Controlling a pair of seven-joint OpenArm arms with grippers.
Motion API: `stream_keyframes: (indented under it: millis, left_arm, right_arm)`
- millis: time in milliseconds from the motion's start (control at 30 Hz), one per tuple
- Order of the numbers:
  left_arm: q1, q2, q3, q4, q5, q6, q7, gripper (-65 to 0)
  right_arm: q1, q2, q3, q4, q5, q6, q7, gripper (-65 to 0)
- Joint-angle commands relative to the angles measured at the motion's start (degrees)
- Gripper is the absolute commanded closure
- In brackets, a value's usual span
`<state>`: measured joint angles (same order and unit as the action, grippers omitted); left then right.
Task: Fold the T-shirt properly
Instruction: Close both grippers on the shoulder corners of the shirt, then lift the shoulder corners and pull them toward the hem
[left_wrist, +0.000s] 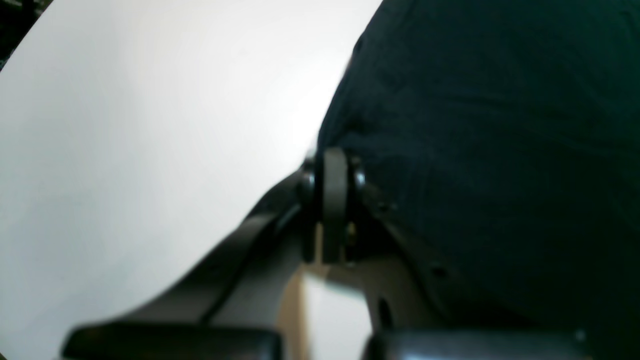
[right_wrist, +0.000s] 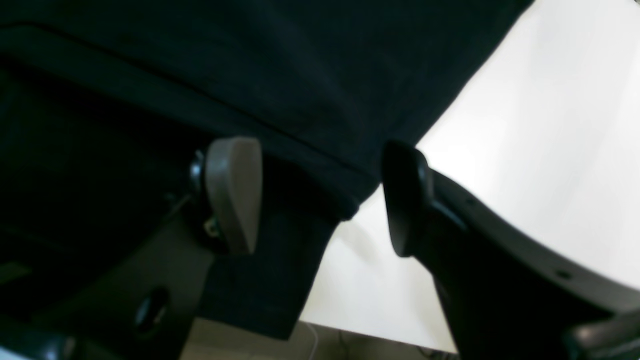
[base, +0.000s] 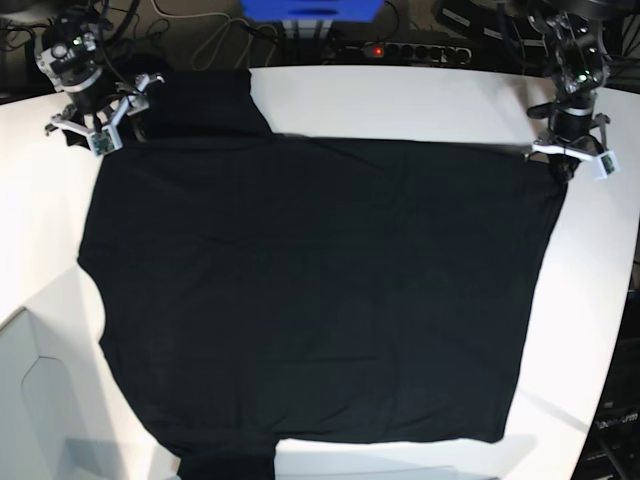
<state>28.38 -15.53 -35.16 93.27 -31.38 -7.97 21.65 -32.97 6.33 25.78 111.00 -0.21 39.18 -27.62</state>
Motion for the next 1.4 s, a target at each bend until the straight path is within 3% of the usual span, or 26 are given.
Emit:
stream_keyframes:
  millis: [0, 267, 367, 533, 867, 1200, 1367]
  left_arm:
    - [-0.1, -0.9, -0.5, 0.8, -0.2, 0.0, -1.4, -0.1]
    - [-0.1, -0.9, -0.5, 0.8, -0.2, 0.0, -1.4, -0.1]
    - [-0.1, -0.9, -0.5, 0.8, -0.2, 0.0, -1.4, -0.1]
    - [-0.1, -0.9, -0.5, 0.7, -0.2, 0.0, -1.4, -0.1]
    - [0.0, -0.9, -0.6, 1.0, -0.2, 0.0, -1.4, -0.1]
    - [-2.9, -0.9, -0.6, 1.0, -0.2, 0.3, -1.4, -0.1]
    - [-6.2, -0.9, -0.5, 1.0, -0.2, 0.4, -1.3, -0.1]
  right_arm:
    - [0.3, 0.7, 0.2, 0.2, 0.4, 0.8, 1.1, -38.4]
    - [0.7, 3.3, -1.5, -4.7, 0.4, 0.8, 1.4, -36.0]
    - [0.6, 4.3, -3.1, -4.7, 0.4, 0.8, 1.1, -26.9]
    - [0.7, 4.2, -3.3, -4.8, 0.4, 0.8, 1.1, -0.3]
    - [0.8, 3.9, -0.8, 0.0, 0.5, 0.8, 1.4, 0.0]
    - [8.5, 2.9, -0.4, 1.9, 0.4, 0.8, 0.8, 0.0]
    - [15.0, 2.9, -0.7, 1.7, 0.3, 0.8, -5.0, 0.0]
